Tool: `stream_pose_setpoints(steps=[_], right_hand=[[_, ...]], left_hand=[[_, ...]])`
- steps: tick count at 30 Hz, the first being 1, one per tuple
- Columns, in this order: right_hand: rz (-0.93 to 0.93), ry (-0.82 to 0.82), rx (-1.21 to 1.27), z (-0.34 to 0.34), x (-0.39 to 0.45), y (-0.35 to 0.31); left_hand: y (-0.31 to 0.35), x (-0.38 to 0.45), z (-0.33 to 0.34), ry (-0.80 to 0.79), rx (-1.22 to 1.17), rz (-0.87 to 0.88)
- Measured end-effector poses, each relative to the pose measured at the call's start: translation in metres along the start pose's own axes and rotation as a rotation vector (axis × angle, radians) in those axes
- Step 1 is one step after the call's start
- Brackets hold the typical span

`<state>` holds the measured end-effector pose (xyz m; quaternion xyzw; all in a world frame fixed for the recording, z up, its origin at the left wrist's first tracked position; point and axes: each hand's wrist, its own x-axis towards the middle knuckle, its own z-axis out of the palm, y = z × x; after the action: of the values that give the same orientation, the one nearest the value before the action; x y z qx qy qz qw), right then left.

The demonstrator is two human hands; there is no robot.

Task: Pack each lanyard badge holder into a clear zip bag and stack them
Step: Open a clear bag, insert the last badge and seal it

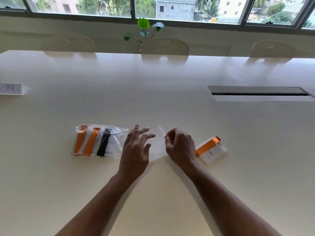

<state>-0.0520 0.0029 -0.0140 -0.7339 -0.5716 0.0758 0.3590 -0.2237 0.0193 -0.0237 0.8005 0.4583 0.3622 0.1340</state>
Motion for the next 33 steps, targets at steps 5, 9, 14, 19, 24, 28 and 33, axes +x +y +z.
stream_pose_setpoints(steps=[5,9,14,19,24,28,33], right_hand=[[0.256,0.123,0.394,0.001,0.003,0.007],[0.203,0.028,0.576,0.002,0.001,0.016],[0.129,-0.051,0.726,0.005,0.001,0.014],[0.115,-0.107,0.771,0.003,-0.001,0.012],[0.051,-0.162,0.799,0.005,-0.001,0.011],[0.043,-0.135,0.712,0.005,0.000,0.011],[0.050,0.032,0.530,0.009,-0.002,0.012]], left_hand=[[0.015,0.017,0.011,0.177,-0.073,0.023],[0.018,0.017,0.023,0.088,-0.207,-0.011],[0.012,0.020,0.022,0.118,-0.354,-0.087],[0.008,0.022,0.018,0.118,-0.499,-0.217],[0.004,0.022,0.017,0.085,-0.573,-0.265],[0.004,0.021,0.018,0.108,-0.526,-0.254],[0.008,0.017,0.019,0.165,-0.367,-0.178]])
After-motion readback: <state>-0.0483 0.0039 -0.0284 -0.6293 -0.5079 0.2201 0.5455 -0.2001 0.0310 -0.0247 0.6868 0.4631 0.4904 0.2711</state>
